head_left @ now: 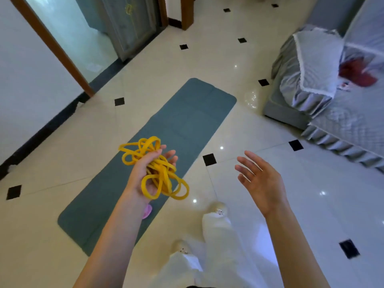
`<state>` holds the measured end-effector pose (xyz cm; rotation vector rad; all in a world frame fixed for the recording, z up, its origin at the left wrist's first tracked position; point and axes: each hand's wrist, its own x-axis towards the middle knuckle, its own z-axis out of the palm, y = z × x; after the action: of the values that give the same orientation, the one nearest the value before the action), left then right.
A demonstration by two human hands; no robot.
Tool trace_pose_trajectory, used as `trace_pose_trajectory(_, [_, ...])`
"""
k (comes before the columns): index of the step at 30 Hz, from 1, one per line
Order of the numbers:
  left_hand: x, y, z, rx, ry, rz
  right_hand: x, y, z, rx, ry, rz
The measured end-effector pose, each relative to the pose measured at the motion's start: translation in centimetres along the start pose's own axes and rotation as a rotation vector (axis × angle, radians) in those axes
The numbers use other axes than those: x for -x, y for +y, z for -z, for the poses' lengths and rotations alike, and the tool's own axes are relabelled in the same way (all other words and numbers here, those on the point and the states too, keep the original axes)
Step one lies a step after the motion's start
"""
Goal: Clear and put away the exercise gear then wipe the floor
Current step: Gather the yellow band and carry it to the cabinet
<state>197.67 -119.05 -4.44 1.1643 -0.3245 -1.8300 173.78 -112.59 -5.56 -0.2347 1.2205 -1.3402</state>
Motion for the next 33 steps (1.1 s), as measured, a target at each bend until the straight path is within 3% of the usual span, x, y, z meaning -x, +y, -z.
trace_pose_trajectory(7, [-4.9,-4.6,-12.2,-0.218,-0.196,0.132,-0.2,-5.0,8.5,-0.16,0.164,0.094])
trace_pose_trajectory(14, [-9.2,-11.6,-26.5,-0.374,-0.393,0.296,0.3,-10.9,17.0,-0.334,0.451,0.27])
trace_pose_trajectory(33, [-15.6,-30.2,-55.3,-0.771,-0.808,0.765,-1.7,-21.8,34.2,-0.728,1.044,0.585])
